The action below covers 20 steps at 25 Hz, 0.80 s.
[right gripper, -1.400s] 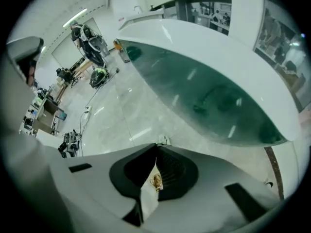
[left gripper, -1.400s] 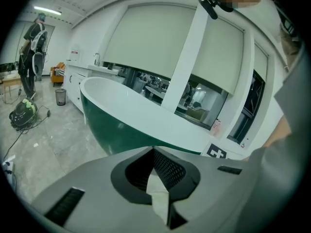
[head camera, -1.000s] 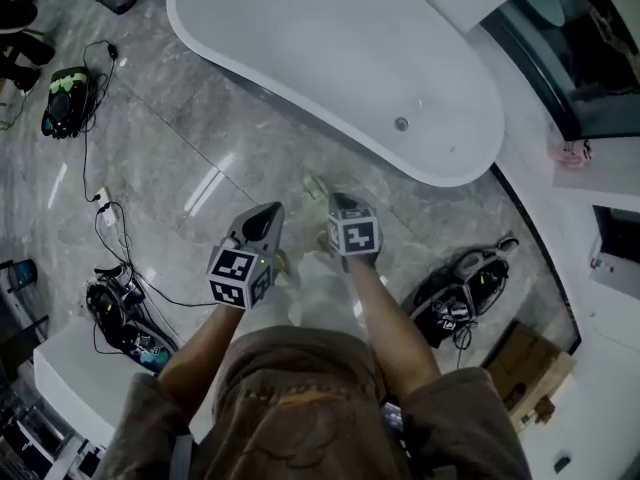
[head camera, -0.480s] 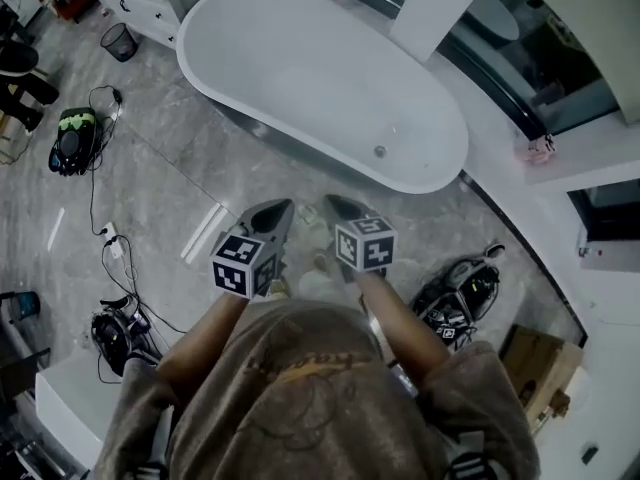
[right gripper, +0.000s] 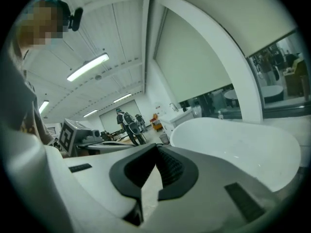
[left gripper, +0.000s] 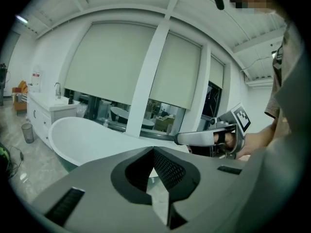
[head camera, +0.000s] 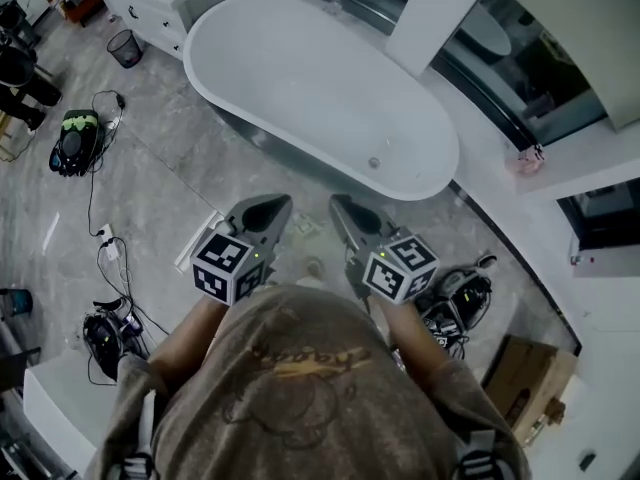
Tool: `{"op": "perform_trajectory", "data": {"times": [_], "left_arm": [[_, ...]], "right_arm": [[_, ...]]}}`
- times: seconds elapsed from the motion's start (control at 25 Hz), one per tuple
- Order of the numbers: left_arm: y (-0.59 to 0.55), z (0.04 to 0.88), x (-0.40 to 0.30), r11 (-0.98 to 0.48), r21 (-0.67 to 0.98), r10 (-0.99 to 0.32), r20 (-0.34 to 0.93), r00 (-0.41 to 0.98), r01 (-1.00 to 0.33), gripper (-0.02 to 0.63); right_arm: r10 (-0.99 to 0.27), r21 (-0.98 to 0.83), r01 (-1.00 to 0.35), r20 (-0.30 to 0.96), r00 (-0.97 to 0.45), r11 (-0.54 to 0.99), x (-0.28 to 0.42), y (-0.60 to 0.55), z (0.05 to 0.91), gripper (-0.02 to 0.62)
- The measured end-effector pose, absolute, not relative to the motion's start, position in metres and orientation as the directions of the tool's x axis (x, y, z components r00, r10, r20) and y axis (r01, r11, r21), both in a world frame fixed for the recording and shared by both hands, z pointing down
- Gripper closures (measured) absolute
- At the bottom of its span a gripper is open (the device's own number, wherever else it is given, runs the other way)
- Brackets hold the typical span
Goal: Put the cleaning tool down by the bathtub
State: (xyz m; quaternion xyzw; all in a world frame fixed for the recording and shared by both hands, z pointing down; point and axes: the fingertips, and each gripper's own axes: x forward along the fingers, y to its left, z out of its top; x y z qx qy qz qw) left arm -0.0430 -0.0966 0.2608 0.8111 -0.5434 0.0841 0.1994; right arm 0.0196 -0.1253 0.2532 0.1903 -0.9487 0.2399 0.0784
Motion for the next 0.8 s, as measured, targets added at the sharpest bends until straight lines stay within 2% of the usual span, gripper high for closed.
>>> {"op": "perform_trajectory", "data": {"times": [0.2, 0.48, 0.8], "left_arm": [[-0.084, 0.23, -0.039, -0.374, 0.197, -0.867, 0.273, 0.417, -0.906, 0.614], [-0.081, 0.199, -0.049, -0.351, 0.18, -0.911, 0.159, 0.38, -0.919, 0.614], [-0.077, 0.19, -0.051, -0.335, 0.151, -0.927, 0.125, 0.354, -0.93, 0.614]], "right_arm": [[-0.301, -0.356, -0.335, 0.149, -0.942, 0.873, 0.029, -0.107, 0.212, 0.589], [-0.274, -0.316, -0.284, 0.077, -0.959, 0.905, 0.031, -0.094, 0.187, 0.589], [-0.289, -0.294, -0.296, 0.067, -0.955, 0.909, 0.027, -0.093, 0.186, 0.591]]}}
